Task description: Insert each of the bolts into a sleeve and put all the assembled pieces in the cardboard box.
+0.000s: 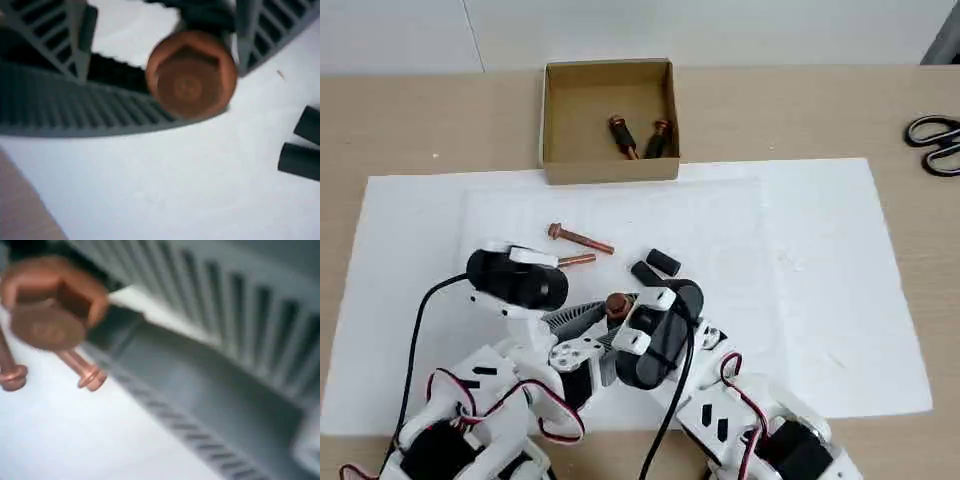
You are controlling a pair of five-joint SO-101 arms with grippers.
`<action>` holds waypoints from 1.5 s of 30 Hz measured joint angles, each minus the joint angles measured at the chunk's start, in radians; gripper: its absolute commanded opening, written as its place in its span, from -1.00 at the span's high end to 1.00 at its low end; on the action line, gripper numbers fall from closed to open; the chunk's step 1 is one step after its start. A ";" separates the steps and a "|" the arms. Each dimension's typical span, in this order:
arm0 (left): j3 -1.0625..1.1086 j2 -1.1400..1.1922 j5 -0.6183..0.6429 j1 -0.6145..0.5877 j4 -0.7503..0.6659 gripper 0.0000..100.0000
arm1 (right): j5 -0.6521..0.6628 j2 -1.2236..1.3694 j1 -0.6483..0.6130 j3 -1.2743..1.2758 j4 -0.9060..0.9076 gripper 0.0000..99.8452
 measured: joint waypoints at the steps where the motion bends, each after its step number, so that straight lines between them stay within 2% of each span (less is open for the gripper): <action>1: -0.011 0.002 0.000 0.000 0.002 0.61 | 0.000 0.000 0.000 0.000 -0.003 1.00; 10: -0.078 -0.006 -0.014 -0.084 -0.014 0.62 | -0.002 0.000 -0.003 0.005 -0.006 1.00; 12: -0.078 -0.006 -0.025 -0.107 -0.038 0.71 | -0.002 0.000 -0.002 0.005 -0.006 1.00; 15: -0.078 -0.006 -0.040 -0.152 -0.074 0.98 | -0.002 0.000 -0.002 0.008 -0.006 1.00; 24: -0.069 -0.006 -0.075 -0.307 -0.123 0.99 | -0.002 0.000 0.021 0.021 -0.006 1.00; 30: -0.020 -0.006 -0.104 -0.508 -0.123 0.99 | -0.018 0.002 0.166 0.023 -0.068 1.00; 35: 0.003 -0.002 -0.135 -0.577 -0.123 0.99 | -0.069 0.080 0.313 0.021 -0.140 1.00; 40: 0.028 -0.006 -0.135 -0.618 -0.123 0.99 | -0.215 0.256 0.485 -0.052 -0.236 1.00; 45: 0.034 -0.003 -0.226 -0.675 -0.123 0.99 | -0.362 0.486 0.560 -0.207 -0.244 1.00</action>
